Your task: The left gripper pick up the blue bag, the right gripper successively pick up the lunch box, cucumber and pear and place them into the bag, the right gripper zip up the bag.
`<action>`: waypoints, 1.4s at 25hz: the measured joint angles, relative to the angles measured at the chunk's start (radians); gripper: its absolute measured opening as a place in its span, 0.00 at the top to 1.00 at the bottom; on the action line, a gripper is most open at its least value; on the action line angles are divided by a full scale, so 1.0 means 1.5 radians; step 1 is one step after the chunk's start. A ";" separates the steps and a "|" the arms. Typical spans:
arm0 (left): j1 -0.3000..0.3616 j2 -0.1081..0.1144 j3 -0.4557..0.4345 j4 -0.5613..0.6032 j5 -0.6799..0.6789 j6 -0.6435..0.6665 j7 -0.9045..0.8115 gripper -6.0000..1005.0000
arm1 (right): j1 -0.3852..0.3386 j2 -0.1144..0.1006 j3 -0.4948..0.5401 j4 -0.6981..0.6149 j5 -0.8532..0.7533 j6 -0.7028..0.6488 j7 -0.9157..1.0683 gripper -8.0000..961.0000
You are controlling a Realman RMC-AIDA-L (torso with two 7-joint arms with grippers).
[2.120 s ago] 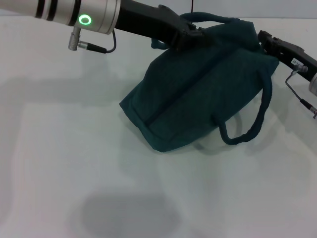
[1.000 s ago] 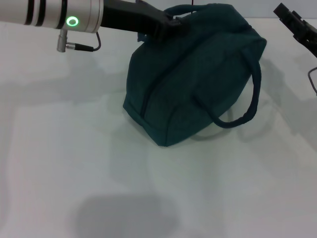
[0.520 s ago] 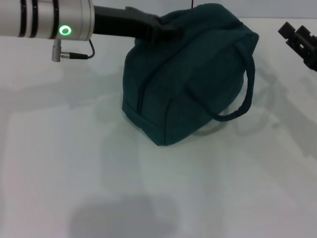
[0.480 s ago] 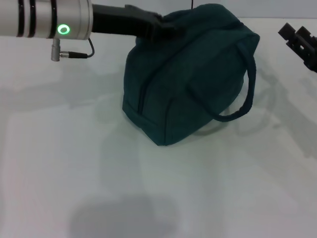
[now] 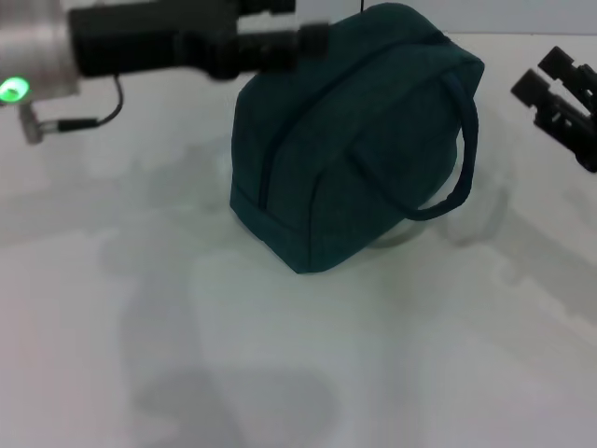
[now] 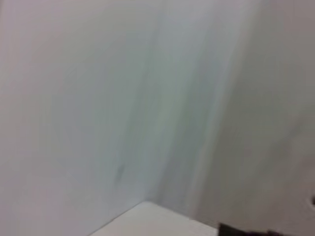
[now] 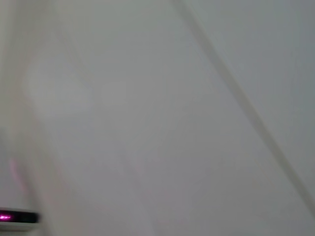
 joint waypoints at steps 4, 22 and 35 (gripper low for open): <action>0.073 0.002 -0.001 0.011 -0.022 0.072 0.090 0.27 | 0.001 -0.019 0.001 -0.004 -0.068 -0.077 -0.017 0.10; 0.190 -0.010 -0.068 -0.157 0.191 0.073 0.314 0.32 | -0.012 -0.024 0.002 0.003 -0.380 0.070 -0.052 0.10; 0.180 -0.011 -0.076 -0.180 0.188 0.068 0.343 0.26 | -0.021 -0.018 0.002 0.003 -0.380 0.105 -0.077 0.10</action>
